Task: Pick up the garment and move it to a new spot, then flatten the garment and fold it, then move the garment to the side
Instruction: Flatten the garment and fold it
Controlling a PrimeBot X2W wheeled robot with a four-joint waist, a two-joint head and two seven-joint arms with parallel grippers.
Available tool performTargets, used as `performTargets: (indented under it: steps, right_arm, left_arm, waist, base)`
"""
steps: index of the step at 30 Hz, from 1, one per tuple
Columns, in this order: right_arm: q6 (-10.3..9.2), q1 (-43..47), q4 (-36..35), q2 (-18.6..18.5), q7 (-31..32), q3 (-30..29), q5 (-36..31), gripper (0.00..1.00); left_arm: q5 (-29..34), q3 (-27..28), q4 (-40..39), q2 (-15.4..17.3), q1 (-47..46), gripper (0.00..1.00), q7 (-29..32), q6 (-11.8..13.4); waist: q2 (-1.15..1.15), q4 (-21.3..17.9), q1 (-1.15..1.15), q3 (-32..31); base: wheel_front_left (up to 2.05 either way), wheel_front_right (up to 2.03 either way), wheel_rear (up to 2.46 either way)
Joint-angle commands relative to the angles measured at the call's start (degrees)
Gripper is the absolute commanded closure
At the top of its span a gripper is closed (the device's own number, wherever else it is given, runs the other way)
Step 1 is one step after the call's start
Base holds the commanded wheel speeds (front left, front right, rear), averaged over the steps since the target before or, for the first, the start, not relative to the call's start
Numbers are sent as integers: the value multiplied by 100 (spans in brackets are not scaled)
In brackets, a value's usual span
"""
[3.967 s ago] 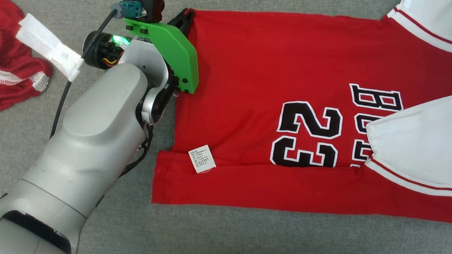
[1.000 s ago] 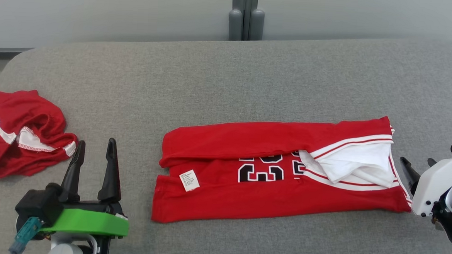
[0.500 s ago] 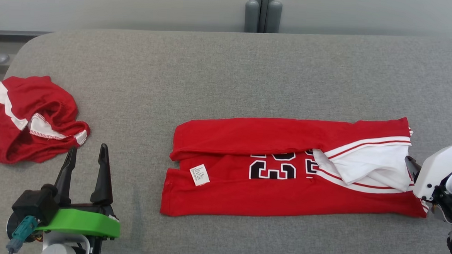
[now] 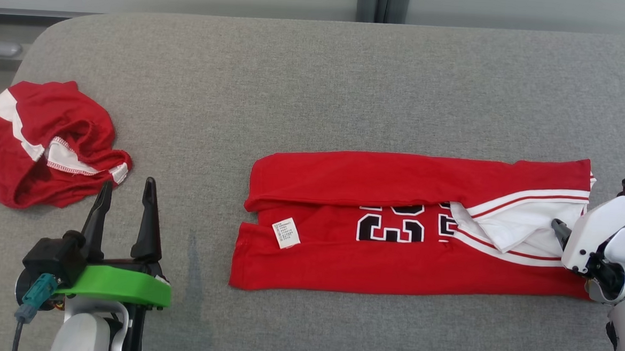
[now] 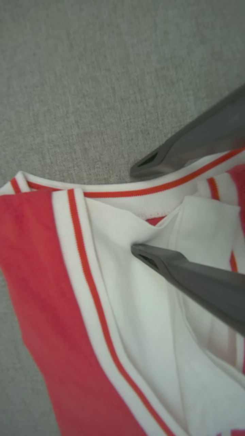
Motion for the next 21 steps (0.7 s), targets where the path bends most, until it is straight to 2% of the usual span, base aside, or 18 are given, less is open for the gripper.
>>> performTargets:
  steps: [1, 2, 4, 11, 15, 20, 21]
  right_arm:
    - [-6, 13, 146, 59, 26, 50, -20, 0]
    - [-6, -11, 205, 67, 30, 74, -13, 8]
    - [-6, -82, 184, 37, -142, 66, 15, 100]
    - [-8, -198, 191, -324, -619, -354, -158, 100]
    - [-8, -128, 98, -708, -692, -761, -383, 100]
    - [-5, -44, -132, -687, -535, -882, -497, 100]
    - [-6, -26, -190, -627, -536, -873, -461, 85]
  left_arm:
    - [-40, 3, 16, 55, -101, 0, 1, -19]
    - [-42, 4, 5, 67, -116, 0, 1, -19]
    - [-43, 8, 2, 79, -126, 0, 1, -19]
    - [-99, 24, 137, 103, -54, 0, 1, -19]
    - [-120, -7, 150, 80, -13, 0, 1, -19]
    - [-85, 37, 98, 56, 54, 0, 1, -19]
    - [-84, 52, 82, 49, 63, 0, 1, -19]
  waist:
    - [0, -8, 0, -3]
    - [0, -17, 0, -9]
    - [0, -38, 0, -22]
    - [0, -157, 0, -168]
    - [0, -213, 0, -220]
    - [0, -290, 0, -236]
    - [0, -303, 0, -231]
  base:
    - [0, 0, 0]
    - [0, 0, 0]
    - [0, 0, 0]
    - [0, 0, 0]
    - [0, 0, 0]
    - [0, 0, 0]
    - [0, 0, 0]
